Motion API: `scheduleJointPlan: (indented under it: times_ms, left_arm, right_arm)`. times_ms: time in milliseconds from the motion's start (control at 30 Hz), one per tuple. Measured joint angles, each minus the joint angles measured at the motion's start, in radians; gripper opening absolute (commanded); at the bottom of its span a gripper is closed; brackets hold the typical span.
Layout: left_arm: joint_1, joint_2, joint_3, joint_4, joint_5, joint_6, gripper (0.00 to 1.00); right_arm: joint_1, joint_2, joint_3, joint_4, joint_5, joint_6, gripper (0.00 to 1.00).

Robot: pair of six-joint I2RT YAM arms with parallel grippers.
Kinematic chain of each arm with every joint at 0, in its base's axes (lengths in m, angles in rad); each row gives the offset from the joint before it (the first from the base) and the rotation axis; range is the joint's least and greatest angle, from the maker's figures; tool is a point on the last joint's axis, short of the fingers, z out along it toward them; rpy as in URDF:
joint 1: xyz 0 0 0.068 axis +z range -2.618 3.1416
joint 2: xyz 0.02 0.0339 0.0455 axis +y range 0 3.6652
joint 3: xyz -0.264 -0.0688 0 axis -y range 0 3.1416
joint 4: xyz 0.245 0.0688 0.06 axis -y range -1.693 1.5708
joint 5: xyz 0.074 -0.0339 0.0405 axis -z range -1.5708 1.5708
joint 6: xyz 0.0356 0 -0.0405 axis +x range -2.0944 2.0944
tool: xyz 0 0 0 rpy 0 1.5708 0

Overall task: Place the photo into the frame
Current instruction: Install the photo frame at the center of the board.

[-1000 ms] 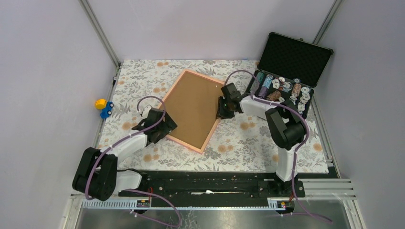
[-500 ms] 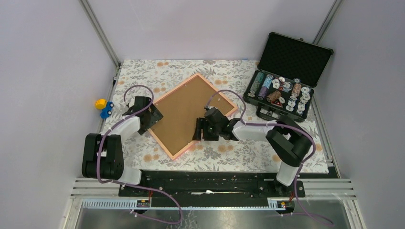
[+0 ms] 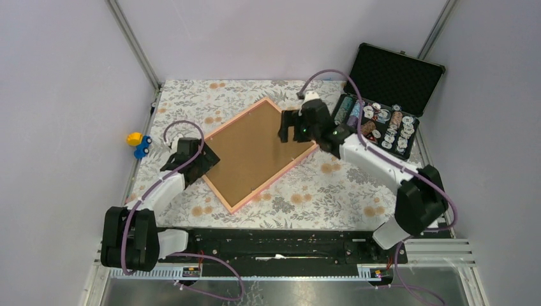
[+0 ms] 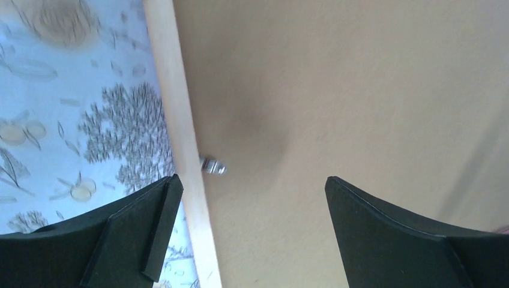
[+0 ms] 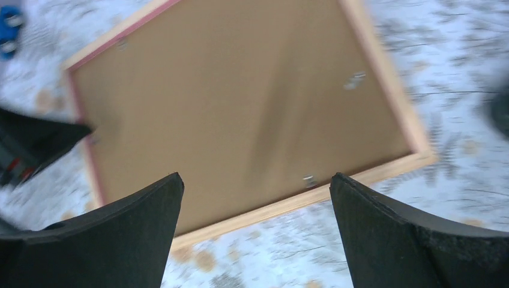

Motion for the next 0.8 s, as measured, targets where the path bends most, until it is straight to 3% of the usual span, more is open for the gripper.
scheduleJointPlan:
  times_ms: [200, 400, 633, 733, 800]
  left_arm:
    - [-0.080, -0.071, -0.102, -0.016, -0.002, -0.050, 0.99]
    - [-0.122, -0.114, -0.169, -0.016, -0.005, -0.108, 0.99]
    - [-0.145, -0.111, -0.179, 0.002, -0.013, -0.132, 0.99]
    - [-0.145, -0.098, -0.177, 0.022, -0.016, -0.132, 0.99]
    - [-0.145, -0.088, -0.175, 0.037, -0.019, -0.132, 0.98]
  right_arm:
    - [-0.169, 0.228, 0.203, -0.135, 0.012, -0.077, 1.00]
    - [-0.213, 0.468, 0.420, -0.245, 0.018, -0.130, 1.00]
    - [-0.268, 0.623, 0.511, -0.303, 0.006, -0.143, 0.99]
    - [-0.296, 0.670, 0.524, -0.313, -0.021, -0.142, 0.92]
    - [-0.310, 0.691, 0.525, -0.318, -0.047, -0.141, 0.82]
